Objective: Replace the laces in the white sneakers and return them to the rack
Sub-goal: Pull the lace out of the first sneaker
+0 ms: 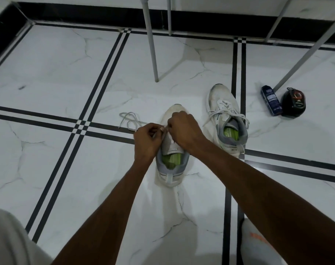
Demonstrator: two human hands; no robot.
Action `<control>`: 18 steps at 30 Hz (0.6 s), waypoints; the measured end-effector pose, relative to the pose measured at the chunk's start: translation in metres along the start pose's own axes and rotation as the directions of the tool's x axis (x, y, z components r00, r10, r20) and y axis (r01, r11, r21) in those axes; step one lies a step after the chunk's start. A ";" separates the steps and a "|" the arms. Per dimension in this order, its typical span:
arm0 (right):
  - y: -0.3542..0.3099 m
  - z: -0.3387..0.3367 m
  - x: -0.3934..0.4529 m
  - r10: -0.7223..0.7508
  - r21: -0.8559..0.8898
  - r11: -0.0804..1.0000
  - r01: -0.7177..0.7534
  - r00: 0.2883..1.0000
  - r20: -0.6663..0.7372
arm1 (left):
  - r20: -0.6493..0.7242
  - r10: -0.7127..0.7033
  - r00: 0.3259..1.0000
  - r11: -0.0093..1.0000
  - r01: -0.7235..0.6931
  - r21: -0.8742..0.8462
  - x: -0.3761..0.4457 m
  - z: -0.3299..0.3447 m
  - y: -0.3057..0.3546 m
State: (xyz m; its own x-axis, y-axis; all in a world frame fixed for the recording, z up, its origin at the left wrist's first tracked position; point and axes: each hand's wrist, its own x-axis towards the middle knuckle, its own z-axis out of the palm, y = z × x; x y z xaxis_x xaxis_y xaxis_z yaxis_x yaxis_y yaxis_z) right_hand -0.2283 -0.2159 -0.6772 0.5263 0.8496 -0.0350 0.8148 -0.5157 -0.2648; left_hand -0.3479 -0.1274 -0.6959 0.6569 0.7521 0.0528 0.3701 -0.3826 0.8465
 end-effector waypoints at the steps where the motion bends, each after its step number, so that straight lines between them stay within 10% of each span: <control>1: 0.008 -0.001 0.000 0.071 0.063 0.996 -0.067 0.996 -0.061 | 0.002 0.001 1.000 1.000 -0.001 -0.001 -0.001 -0.001 0.001; 5: 0.051 -0.010 0.003 0.407 0.312 0.890 -0.333 0.888 -0.213 | -0.007 -0.003 1.000 1.000 0.003 -0.015 -0.001 -0.002 0.000; 15: 0.006 0.016 -0.002 -0.023 0.080 0.996 0.027 0.998 -0.053 | -0.002 -0.005 1.000 1.000 0.005 0.008 -0.003 0.004 0.001; 18: 0.032 -0.009 0.002 0.327 0.338 0.911 -0.237 0.914 -0.242 | -0.013 -0.016 1.000 1.000 0.016 -0.004 -0.002 0.002 0.000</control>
State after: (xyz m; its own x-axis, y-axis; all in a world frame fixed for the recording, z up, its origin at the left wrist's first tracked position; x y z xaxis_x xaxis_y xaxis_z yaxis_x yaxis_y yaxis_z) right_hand -0.1991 -0.2314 -0.6766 0.8062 0.5806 0.1142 0.5355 -0.6337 -0.5582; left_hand -0.3482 -0.1301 -0.6974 0.6423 0.7651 0.0465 0.3778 -0.3688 0.8493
